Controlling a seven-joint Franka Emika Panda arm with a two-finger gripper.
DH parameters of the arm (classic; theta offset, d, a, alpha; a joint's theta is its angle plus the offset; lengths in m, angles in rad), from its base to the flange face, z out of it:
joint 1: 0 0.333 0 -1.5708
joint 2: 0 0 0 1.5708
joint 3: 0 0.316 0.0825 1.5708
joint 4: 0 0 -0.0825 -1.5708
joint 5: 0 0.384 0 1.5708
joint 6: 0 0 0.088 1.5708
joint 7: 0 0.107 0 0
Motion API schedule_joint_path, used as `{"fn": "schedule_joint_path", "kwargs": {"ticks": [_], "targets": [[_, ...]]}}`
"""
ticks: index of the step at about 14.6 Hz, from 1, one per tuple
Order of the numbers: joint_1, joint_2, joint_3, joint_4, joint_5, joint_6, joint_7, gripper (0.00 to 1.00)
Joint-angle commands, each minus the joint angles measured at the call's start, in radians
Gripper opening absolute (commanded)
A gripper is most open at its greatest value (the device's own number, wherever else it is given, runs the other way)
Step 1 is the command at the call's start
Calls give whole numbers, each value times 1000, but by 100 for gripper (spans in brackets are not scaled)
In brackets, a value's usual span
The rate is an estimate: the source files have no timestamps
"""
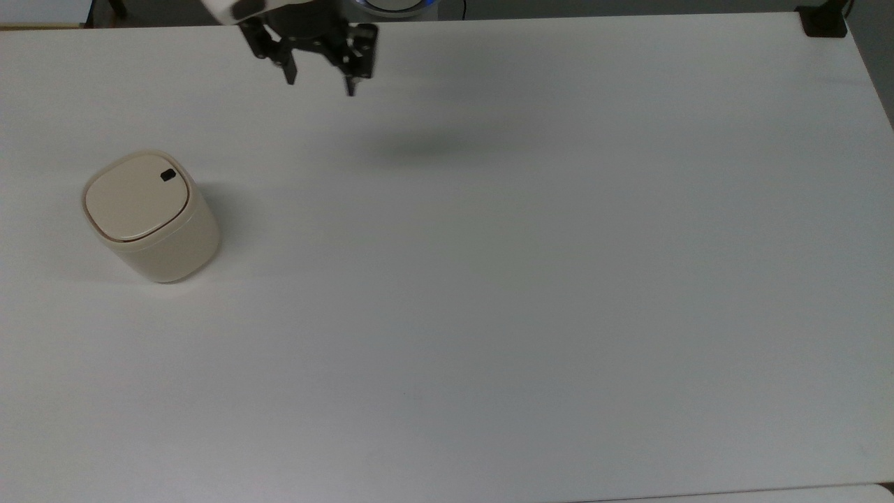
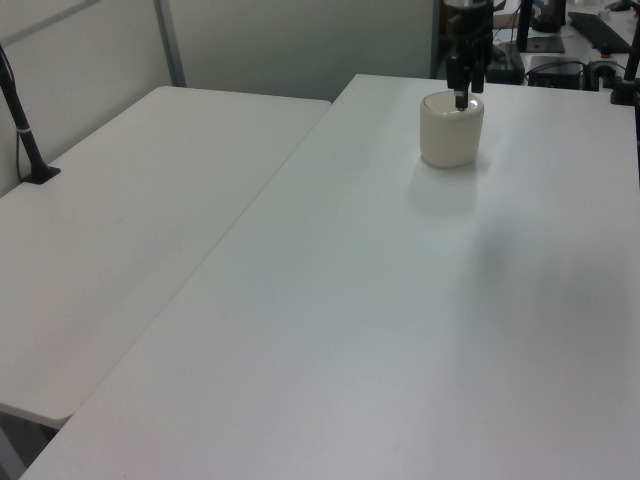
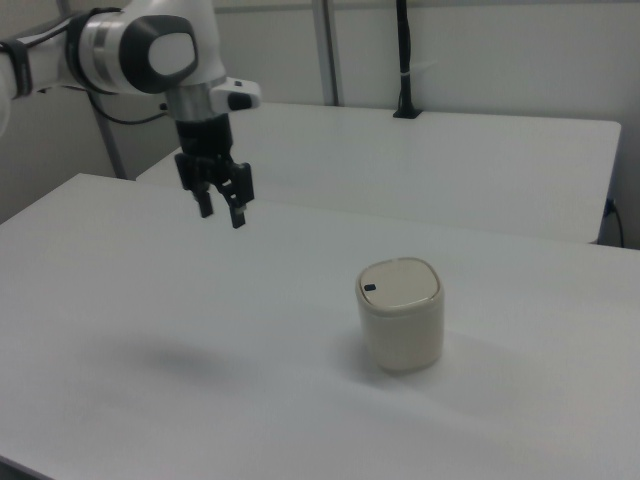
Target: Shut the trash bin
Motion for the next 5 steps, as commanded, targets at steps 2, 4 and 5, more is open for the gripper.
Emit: {"fn": "schedule_joint_path", "kwargs": {"ticks": [2,4,5], "targets": [[3,-71,24,-49,40,-11,-47,100],[6,-73,24,-45,40,-8,-55,100],[6,-82,24,-45,41,-7,-56,100]]}}
